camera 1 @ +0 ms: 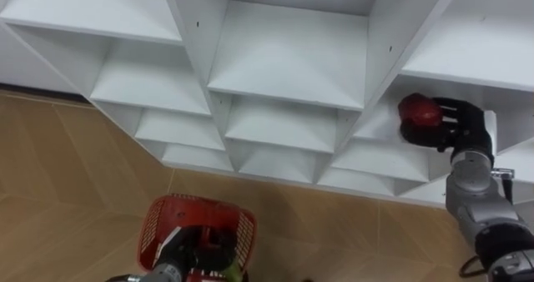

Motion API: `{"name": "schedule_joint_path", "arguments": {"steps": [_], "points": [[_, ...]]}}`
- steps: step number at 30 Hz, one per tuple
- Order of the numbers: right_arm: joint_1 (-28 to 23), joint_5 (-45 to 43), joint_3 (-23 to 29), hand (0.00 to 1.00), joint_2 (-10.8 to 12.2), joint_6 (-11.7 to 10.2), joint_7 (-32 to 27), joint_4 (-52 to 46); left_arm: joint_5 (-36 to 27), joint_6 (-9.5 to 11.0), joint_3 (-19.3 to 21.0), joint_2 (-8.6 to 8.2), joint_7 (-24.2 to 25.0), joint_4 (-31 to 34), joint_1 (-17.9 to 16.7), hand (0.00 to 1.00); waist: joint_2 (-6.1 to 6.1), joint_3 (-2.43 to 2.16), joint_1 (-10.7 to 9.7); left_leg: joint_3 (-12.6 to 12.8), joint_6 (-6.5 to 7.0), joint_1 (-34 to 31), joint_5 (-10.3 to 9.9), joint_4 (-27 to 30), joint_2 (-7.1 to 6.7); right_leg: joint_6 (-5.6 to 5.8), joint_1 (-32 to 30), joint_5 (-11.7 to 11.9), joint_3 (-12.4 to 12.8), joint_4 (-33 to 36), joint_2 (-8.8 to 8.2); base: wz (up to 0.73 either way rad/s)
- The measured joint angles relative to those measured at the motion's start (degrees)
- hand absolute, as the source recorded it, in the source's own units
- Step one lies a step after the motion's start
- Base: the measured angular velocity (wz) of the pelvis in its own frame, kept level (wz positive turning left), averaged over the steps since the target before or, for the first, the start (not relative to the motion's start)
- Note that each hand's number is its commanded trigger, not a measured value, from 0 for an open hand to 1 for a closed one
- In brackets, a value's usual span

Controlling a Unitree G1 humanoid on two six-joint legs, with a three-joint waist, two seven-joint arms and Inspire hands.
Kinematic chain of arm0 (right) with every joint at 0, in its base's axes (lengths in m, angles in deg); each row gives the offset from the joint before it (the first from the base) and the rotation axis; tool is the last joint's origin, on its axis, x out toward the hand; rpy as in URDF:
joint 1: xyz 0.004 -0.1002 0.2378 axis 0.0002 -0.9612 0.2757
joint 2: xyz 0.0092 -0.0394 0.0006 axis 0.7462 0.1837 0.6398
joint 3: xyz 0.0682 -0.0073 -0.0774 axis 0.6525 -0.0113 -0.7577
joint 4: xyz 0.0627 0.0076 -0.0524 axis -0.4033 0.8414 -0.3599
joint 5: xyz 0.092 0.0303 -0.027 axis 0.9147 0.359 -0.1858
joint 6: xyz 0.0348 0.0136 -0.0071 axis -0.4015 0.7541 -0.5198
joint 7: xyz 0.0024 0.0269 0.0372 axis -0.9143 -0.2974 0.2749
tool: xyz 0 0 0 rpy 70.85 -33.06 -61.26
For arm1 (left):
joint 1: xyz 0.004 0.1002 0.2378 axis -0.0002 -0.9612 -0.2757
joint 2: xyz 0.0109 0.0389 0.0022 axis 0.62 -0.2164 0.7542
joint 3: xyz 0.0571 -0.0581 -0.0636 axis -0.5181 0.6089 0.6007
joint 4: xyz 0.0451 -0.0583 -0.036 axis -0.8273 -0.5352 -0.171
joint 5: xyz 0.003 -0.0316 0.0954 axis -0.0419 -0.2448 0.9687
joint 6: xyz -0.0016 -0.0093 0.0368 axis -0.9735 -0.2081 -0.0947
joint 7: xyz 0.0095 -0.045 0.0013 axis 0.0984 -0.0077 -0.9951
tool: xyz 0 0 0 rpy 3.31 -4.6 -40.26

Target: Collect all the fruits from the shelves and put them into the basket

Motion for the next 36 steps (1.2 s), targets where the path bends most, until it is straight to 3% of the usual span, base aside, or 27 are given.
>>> {"name": "schedule_joint_path", "arguments": {"steps": [6, 9, 12, 16, 23, 25, 29, 36], "points": [[-3.53, -0.85, -3.32, 1.0, 1.79, -0.13, 1.34, -7.32, -2.14, 0.35, -0.11, -0.39, -0.08, 0.06, 0.59, 1.0, 0.33, -0.21, -1.26, 0.19, 0.0, -0.16, 0.0, -0.01, -0.01, -0.01, 0.0, 0.06, -0.02, -0.32, 0.16, 0.0], [-7.15, -2.52, -4.29, 1.0, 2.11, -0.42, 1.93, -10.96, -2.2, 0.35, -0.2, -0.87, -0.34, 0.34, -0.01, 1.0, 0.9, -0.98, -1.76, 0.18, 0.0, -0.15, 0.0, -0.11, 0.1, 0.13, 0.2, 0.23, 0.02, -0.74, 0.21, 0.0], [-10.56, -3.66, -5.87, 1.0, 2.21, -0.42, 2.94, -15.01, -2.13, 0.57, -1.09, -0.86, -1.31, 0.58, -1.07, 1.0, 1.44, -1.44, -2.09, 0.86, 0.0, 0.44, 0.0, -0.25, 0.28, 0.19, 0.59, 0.57, 0.61, -0.73, 0.35, -0.11], [-16.11, -4.26, -6.41, 1.0, 2.92, -0.41, 4.48, -19.8, -1.94, 1.13, -0.79, -1.17, -1.58, 0.61, -1.67, 1.0, 1.38, -1.57, -2.49, 2.01, 0.0, 1.72, 0.0, -1.27, 0.58, 0.09, 0.91, 0.77, 1.68, -0.99, 0.73, -0.17], [-22.97, -8.64, -10.18, 1.0, 6.52, -0.41, 12.45, -23.48, -2.02, 2.08, -1.14, -2.36, -0.99, 1.35, -1.91, 1.0, 1.89, -1.89, -3.74, 2.47, -0.16, 2.26, 0.1, -1.33, 1.11, -0.28, 1.95, 2.01, 1.88, -3.03, 1.7, -0.05], [-23.58, -8.69, -11.4, 1.0, 6.63, -0.41, 14.0, -23.5, -2.09, 2.14, -1.2, -2.41, -0.99, 2.61, -2.27, 1.0, 2.03, -1.85, -3.68, 2.49, -0.15, 1.95, 0.1, -1.28, 1.46, -0.22, 1.74, 2.2, 1.86, -3.15, 1.73, 0.0], [-26.49, -8.65, -12.31, 1.0, 6.81, -0.41, 17.43, -26.09, -2.49, 2.82, -1.2, -2.96, -1.07, 3.98, -3.3, 1.0, 2.91, -2.26, -3.59, 2.48, -0.13, 1.07, 0.09, -1.17, 1.68, -0.15, 1.26, 2.9, 1.89, -3.99, 2.04, -0.01], [-28.74, -8.66, -13.99, 1.0, 6.81, -0.45, 20.89, -28.05, -3.27, 3.69, -2.39, -4.21, -1.35, 3.85, -3.07, 1.0, 3.47, -2.19, -3.81, 2.64, -0.12, 0.8, 0.12, -1.48, 1.74, -0.25, 0.85, 2.94, 2.0, -4.1, 2.12, -0.01]]}}
